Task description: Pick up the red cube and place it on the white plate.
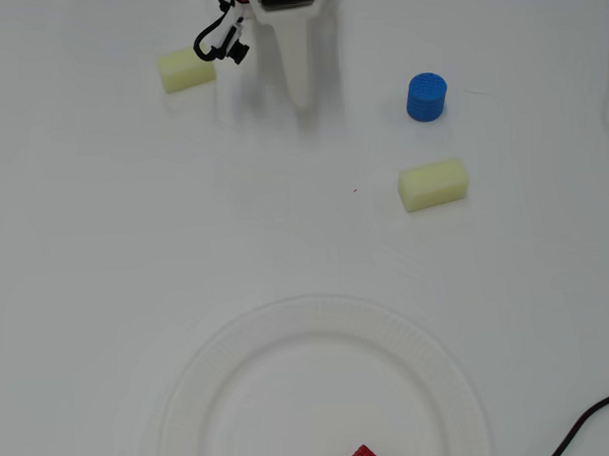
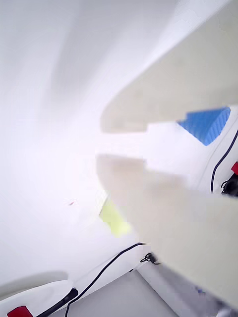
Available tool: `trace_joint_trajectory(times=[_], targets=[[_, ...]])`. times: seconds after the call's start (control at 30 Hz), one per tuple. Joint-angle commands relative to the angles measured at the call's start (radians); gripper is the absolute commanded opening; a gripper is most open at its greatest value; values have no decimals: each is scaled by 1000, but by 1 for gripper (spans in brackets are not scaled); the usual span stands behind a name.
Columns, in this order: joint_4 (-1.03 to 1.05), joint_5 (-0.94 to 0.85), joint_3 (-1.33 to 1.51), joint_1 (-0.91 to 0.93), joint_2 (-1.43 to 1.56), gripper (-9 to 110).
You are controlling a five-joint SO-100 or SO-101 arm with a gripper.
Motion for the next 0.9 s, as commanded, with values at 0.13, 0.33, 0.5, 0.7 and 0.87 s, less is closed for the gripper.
trace_joint_trajectory(times=[0.13,0.33,0.5,0.7,0.87], targets=[[2,9,28,2,8,0],[2,15,28,0,8,0],[2,17,29,0,8,1],[2,15,29,0,8,4],[2,15,29,0,8,4]])
